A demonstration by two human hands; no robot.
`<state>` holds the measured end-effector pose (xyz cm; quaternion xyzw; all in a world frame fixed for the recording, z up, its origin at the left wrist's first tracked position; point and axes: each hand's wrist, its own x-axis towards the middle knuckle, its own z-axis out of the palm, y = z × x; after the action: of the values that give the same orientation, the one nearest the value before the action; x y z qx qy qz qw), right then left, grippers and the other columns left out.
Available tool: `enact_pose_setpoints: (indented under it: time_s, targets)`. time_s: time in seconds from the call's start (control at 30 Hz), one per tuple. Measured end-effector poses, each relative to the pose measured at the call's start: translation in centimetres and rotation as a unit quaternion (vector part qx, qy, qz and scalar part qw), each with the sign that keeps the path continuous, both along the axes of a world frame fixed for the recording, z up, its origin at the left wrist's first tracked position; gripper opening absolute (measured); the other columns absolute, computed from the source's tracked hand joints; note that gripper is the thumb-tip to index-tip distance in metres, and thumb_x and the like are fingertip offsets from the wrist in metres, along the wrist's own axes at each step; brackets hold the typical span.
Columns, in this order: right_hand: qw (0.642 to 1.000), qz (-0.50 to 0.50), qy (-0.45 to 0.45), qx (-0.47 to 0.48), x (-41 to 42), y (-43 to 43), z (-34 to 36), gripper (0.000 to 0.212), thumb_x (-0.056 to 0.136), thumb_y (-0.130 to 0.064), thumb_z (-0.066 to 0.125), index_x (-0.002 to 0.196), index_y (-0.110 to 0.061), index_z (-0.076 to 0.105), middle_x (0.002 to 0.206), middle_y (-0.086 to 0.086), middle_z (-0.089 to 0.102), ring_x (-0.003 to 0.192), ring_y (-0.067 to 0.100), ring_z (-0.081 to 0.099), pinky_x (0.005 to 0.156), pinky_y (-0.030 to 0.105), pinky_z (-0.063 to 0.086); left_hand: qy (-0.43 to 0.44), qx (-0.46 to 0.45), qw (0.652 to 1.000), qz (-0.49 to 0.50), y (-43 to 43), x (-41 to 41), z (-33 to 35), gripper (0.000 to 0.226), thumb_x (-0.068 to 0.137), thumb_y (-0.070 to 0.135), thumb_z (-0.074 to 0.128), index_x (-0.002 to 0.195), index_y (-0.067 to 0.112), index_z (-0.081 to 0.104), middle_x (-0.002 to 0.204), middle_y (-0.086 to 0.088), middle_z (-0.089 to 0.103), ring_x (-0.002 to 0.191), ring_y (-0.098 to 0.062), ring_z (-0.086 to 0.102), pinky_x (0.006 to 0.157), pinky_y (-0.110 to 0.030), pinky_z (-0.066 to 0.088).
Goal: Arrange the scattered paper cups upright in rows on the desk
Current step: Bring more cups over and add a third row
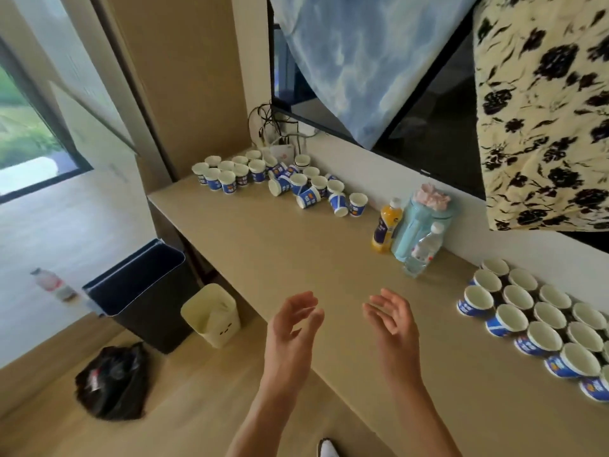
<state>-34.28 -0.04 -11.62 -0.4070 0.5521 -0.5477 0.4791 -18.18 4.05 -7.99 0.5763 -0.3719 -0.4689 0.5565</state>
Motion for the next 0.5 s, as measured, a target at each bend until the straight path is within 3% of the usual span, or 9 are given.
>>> enact_pose_setpoints:
  time_s: [0.13, 0.27, 0.5]
  targets:
    - [1.0, 0.016, 0.007, 0.016, 3.1, -3.0, -1.1, 0.041, 0.093, -0.003, 0.068, 0.129, -0.016, 0.055, 0.122, 0.002, 0.067, 0.101, -0.003, 0.068, 0.08, 0.012, 0.053, -0.011, 0.008, 1.0, -0.004, -2.9, 2.6, -0.7, 0.045, 0.073, 0.055, 0.067, 0.109, 0.028, 0.07, 0.109, 0.012, 0.074, 0.103, -0.007, 0.068, 0.086, -0.033, 0.056]
    - [0.999, 0.02, 0.002, 0.026, 6.4, -7.5, -2.9, 0.041, 0.094, -0.009, 0.069, 0.131, -0.019, 0.054, 0.123, -0.001, 0.067, 0.104, -0.003, 0.067, 0.079, 0.013, 0.053, -0.029, 0.018, 0.999, -0.015, -7.2, 5.3, -1.8, 0.048, 0.072, 0.058, 0.066, 0.11, 0.028, 0.069, 0.11, 0.012, 0.073, 0.103, -0.006, 0.068, 0.089, -0.032, 0.055]
    - [0.997, 0.03, -0.052, 0.047, 12.2, -16.7, -3.4, 0.039, 0.094, -0.009, 0.07, 0.129, -0.019, 0.056, 0.123, 0.001, 0.068, 0.108, 0.01, 0.069, 0.098, 0.033, 0.054, -0.097, 0.036, 0.994, -0.043, -15.9, 10.5, -1.3, 0.02, 0.09, 0.03, 0.069, 0.11, 0.027, 0.069, 0.108, 0.018, 0.072, 0.1, 0.0, 0.067, 0.087, -0.027, 0.054]
